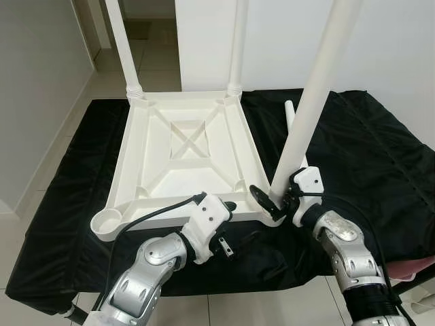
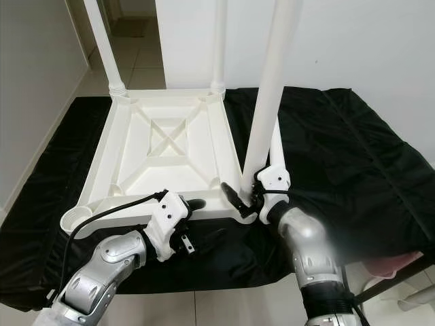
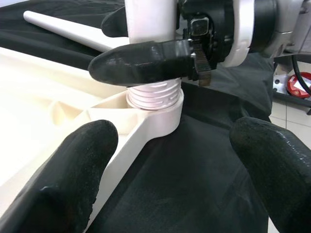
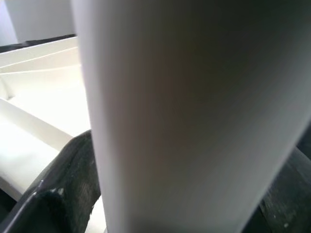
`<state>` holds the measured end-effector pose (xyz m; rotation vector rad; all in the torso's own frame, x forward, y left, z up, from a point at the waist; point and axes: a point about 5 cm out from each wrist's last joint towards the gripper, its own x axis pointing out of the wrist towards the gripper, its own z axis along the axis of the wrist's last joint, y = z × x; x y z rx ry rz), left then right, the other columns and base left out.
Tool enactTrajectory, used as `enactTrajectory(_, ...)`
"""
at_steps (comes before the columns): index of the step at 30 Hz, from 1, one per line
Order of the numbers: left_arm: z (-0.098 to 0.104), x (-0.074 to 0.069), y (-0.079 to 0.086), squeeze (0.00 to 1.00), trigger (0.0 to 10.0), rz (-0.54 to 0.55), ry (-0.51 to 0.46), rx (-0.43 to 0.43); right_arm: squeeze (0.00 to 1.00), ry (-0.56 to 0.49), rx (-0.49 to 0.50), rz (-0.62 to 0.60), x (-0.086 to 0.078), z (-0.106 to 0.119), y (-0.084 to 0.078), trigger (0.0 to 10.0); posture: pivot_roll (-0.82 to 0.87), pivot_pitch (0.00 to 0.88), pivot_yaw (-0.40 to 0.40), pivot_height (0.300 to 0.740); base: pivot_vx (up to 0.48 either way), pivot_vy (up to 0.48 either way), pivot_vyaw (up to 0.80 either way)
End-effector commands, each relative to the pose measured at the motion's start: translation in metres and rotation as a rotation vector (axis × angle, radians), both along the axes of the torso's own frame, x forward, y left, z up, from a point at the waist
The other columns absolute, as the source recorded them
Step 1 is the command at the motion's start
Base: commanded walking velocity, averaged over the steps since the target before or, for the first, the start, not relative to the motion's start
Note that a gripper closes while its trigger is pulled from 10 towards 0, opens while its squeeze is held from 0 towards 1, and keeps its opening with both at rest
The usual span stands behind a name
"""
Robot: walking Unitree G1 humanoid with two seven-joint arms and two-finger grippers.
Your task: Building children table
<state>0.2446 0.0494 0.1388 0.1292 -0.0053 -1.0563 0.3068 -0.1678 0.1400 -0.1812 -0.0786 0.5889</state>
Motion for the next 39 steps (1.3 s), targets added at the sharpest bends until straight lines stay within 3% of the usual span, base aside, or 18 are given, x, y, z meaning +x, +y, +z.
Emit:
enactTrajectory(1,-0.004,0.002,0.002,0.00,10.0,0.041,0.011,0.009,0.00,-0.007,-0.041,0.033,0.006,0.002,-0.001,5.2,-0.05,0.000,0.003,0.740,0.000,0.000,0.00)
enactTrajectory(2,-0.004,0.002,0.002,0.00,10.0,0.041,0.011,0.009,0.00,-0.007,-0.041,0.033,0.006,0.002,-0.001,5.2,-0.05,0.000,0.003,0.740,0.000,0.000,0.00)
enactTrajectory(3,-0.005,0.001,0.002,0.00,10.0,0.041,0.011,0.010,0.00,-0.003,-0.053,0.042,0.008,0.002,-0.003,3.1,-0.05,0.000,0.001,0.740,0.000,0.000,0.00)
enactTrajectory(4,-0.005,0.001,0.002,0.00,10.0,0.041,0.011,0.010,0.00,-0.003,-0.053,0.042,0.008,0.002,-0.003,3.1,-0.05,0.000,0.001,0.740,0.000,0.000,0.00)
enactTrajectory(5,-0.005,0.002,0.002,0.00,10.0,0.042,0.011,0.011,0.00,0.003,-0.063,0.053,0.010,0.001,-0.005,0.0,-0.04,0.000,-0.003,0.740,0.000,0.000,0.00)
enactTrajectory(18,-0.005,0.002,0.001,0.00,10.0,0.050,0.006,0.009,0.00,0.042,-0.052,0.087,0.009,-0.011,-0.012,0.0,-0.04,0.000,-0.005,0.740,0.000,0.000,0.00)
enactTrajectory(19,-0.005,0.002,0.002,0.00,10.0,0.049,0.007,0.010,0.00,0.052,-0.036,0.078,0.008,-0.012,-0.013,10.0,-0.05,0.000,-0.005,0.740,0.000,0.000,0.00)
enactTrajectory(31,-0.006,0.000,0.001,0.00,10.0,0.038,0.014,0.010,0.00,0.110,0.121,-0.008,0.001,-0.020,-0.009,10.0,-0.06,0.000,-0.001,0.740,0.000,0.000,0.00)
enactTrajectory(39,-0.007,-0.002,0.000,0.00,10.0,0.029,0.019,0.011,0.00,0.124,0.143,-0.039,0.000,-0.023,-0.008,10.0,-0.06,0.000,0.000,0.740,0.000,0.000,0.00)
